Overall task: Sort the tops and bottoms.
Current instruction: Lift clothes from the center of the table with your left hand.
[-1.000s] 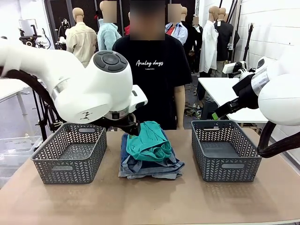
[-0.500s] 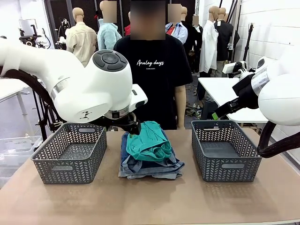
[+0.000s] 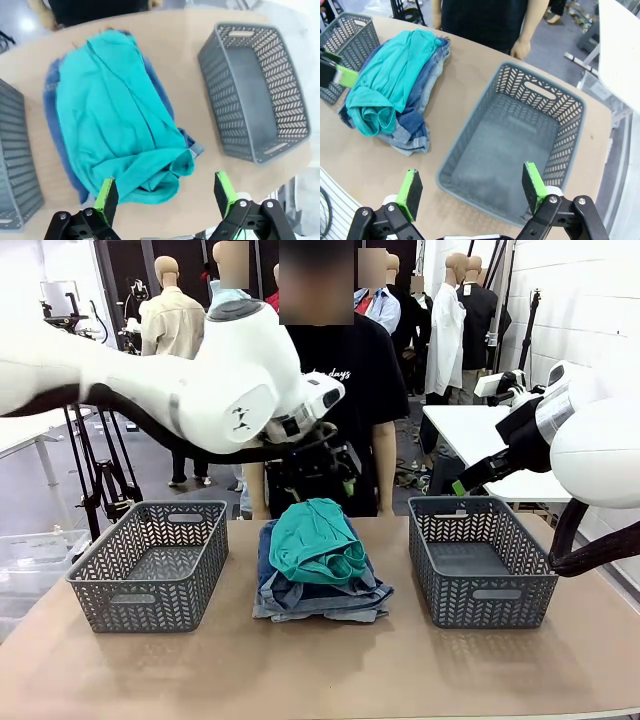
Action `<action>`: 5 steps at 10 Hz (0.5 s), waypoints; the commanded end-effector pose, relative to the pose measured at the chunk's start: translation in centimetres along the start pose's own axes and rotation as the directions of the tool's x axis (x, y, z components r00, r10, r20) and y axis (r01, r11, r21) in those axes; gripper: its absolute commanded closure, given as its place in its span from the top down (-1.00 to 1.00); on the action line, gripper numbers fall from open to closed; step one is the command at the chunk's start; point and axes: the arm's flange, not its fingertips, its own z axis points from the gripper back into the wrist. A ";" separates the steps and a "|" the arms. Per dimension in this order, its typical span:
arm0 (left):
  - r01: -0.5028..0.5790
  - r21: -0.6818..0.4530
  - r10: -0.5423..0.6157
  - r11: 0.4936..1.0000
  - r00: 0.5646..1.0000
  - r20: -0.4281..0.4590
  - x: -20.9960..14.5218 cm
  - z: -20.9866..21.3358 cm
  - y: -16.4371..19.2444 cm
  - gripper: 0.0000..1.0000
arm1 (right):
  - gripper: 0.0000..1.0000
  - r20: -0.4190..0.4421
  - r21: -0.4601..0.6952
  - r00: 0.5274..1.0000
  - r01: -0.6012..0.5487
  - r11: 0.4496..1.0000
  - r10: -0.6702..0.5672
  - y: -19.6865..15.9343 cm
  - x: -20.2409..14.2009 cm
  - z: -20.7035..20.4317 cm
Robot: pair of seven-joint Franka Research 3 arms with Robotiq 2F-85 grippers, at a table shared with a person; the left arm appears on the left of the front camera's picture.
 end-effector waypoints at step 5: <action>0.067 0.129 -0.042 0.989 0.980 -0.192 -2.8 -3.7 -3.1 1.00 | 1.00 0.003 0.007 1.000 -0.001 1.000 0.001 -0.1 0.0 -0.1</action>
